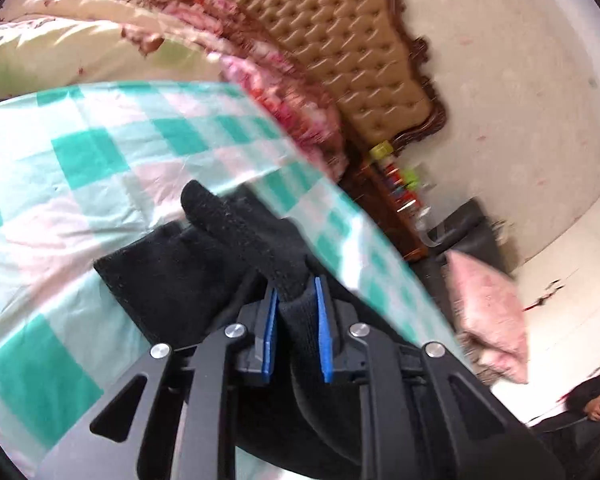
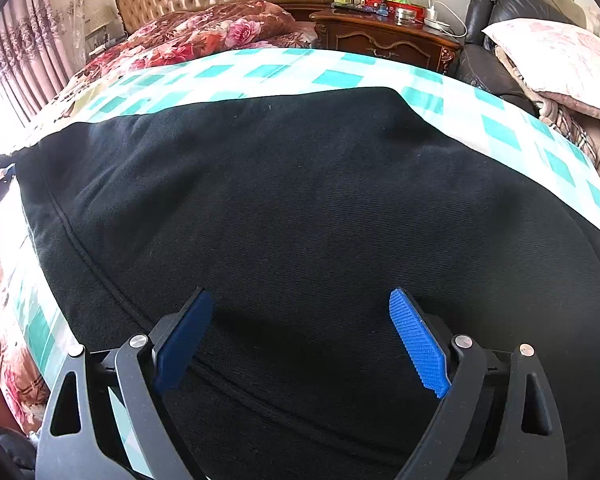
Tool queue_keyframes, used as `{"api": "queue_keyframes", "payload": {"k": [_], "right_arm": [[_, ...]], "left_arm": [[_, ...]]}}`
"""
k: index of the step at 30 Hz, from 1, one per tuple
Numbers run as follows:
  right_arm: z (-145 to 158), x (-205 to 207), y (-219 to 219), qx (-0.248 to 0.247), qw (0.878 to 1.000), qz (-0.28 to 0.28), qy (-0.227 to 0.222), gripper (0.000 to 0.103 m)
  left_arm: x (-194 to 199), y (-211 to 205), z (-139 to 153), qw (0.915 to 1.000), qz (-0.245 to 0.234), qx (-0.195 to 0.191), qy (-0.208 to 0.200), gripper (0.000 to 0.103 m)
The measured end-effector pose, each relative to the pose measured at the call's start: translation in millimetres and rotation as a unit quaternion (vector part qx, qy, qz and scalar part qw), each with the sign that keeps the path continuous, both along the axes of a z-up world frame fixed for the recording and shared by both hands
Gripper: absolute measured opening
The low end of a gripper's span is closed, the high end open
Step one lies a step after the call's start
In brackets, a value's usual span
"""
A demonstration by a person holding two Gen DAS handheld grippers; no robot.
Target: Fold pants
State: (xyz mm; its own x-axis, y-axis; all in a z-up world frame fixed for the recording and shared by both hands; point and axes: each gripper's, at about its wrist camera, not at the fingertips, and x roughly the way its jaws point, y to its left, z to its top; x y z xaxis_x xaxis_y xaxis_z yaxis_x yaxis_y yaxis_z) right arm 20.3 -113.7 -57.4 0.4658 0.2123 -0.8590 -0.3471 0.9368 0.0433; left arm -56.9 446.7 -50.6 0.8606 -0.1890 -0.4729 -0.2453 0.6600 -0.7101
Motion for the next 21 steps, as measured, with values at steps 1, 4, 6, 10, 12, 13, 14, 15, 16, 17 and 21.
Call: {"api": "queue_keyframes", "payload": {"k": [1,4,6,10,12,13,14,15,16,17,21], "right_arm": [[0,1,-2,0.001,1.0,-0.001,0.0,0.088],[-1,2,-6,0.003,1.0,-0.006,0.003,0.088],[-2,3,-5,-0.001,1.0,-0.004,0.001,0.088],[-5,0,-2,-0.019,1.0,0.007,-0.005,0.088],[-5,0,-1,-0.021,1.0,0.009,-0.004,0.088],[-5,1,-1,-0.022,1.0,0.009,-0.001,0.088],[-5,1,-1,-0.022,1.0,0.01,0.0,0.088],[-5,1,-1,-0.022,1.0,0.01,0.0,0.088],[-5,1,-2,-0.022,1.0,0.01,0.0,0.089],[-5,1,-2,-0.022,1.0,0.01,0.0,0.089],[-5,1,-2,-0.021,1.0,0.01,-0.002,0.09]], "left_arm": [[-10,-3,11,0.9999,0.005,0.007,-0.012,0.017],[-29,1,16,0.9997,0.017,0.01,-0.014,0.017],[-29,10,1,0.9996,0.027,-0.002,0.007,0.017],[-19,10,-42,0.9973,0.016,0.03,0.065,0.019],[-20,14,-45,0.9982,0.017,0.015,0.055,0.024],[-21,16,-42,0.9984,0.017,0.006,0.054,0.033],[-21,18,-39,0.9986,0.017,0.001,0.051,0.041],[-22,20,-34,0.9988,0.019,-0.004,0.045,0.072],[-22,22,-27,0.9987,0.027,-0.002,0.042,0.095],[-21,25,-20,0.9987,0.036,0.007,0.036,0.099],[-18,43,8,0.9841,0.133,0.094,0.071,0.097]]}}
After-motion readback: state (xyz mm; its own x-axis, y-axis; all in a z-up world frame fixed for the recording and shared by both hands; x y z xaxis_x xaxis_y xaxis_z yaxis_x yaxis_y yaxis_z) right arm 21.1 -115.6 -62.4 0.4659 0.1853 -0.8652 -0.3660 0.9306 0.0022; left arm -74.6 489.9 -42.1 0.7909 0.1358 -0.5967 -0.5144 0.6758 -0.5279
